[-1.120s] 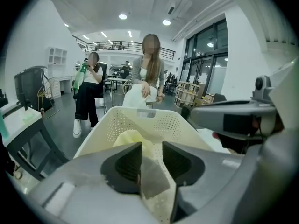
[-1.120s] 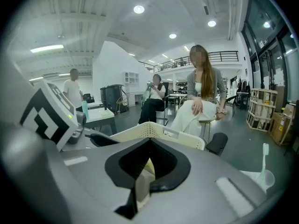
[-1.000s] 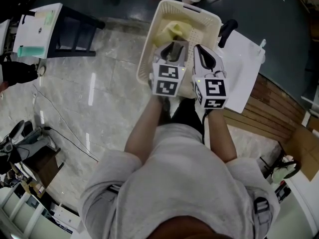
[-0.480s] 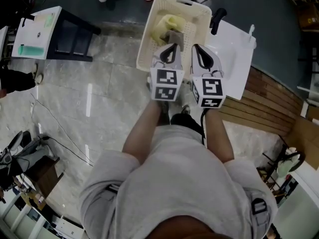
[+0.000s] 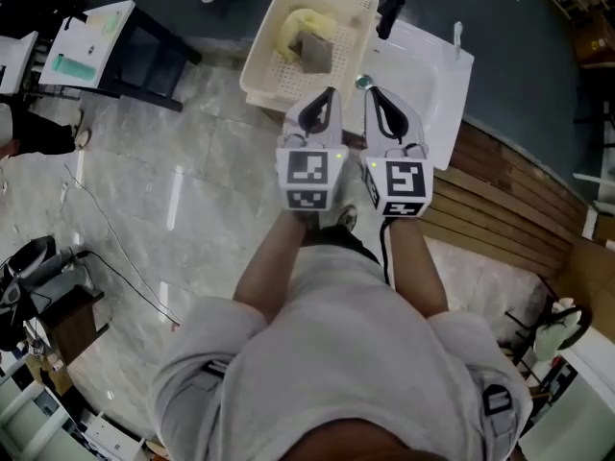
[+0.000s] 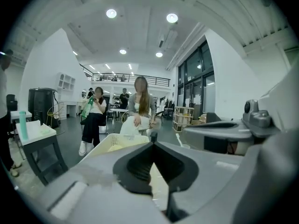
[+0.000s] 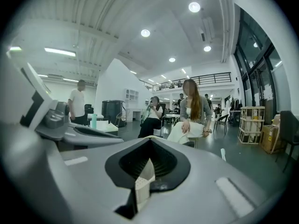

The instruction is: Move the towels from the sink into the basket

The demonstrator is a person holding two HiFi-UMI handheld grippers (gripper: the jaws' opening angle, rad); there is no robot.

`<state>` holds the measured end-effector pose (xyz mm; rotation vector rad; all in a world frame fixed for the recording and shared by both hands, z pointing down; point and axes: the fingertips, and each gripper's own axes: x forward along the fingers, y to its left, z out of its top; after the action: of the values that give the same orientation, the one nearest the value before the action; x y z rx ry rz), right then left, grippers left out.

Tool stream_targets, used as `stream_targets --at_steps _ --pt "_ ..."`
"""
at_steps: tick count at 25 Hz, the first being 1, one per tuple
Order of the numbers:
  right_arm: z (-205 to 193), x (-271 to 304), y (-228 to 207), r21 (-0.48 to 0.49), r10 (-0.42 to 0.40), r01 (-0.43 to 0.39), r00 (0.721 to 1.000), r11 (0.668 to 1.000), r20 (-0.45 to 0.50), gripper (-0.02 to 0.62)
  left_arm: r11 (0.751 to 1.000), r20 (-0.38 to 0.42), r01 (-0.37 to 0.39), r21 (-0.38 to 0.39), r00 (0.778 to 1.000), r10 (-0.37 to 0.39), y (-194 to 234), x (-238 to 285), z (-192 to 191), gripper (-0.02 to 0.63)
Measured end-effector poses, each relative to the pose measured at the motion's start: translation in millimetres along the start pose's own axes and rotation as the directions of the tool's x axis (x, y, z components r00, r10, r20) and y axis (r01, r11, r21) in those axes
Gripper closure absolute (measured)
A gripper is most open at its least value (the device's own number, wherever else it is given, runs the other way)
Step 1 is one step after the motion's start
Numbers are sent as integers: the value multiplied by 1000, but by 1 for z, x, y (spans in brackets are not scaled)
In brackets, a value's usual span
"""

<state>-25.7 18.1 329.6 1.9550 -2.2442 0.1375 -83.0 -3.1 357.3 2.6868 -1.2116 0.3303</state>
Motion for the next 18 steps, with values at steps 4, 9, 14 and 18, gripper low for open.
stream_targets --at_steps 4,9,14,18 --pt "7 -42 -1 1 -3 3 999 1000 42 589 1000 26 25 -12 999 -25 -34 -28 3 586" --pt "15 -72 -2 -5 -25 26 997 1000 78 591 998 51 59 28 997 -60 -63 -47 13 586" --pt "25 -84 -1 -12 -47 48 994 999 103 591 995 68 96 35 993 -99 -75 -52 20 586" --pt "26 -93 -2 -15 -51 53 993 998 106 591 994 78 105 41 991 -108 -82 -57 23 586"
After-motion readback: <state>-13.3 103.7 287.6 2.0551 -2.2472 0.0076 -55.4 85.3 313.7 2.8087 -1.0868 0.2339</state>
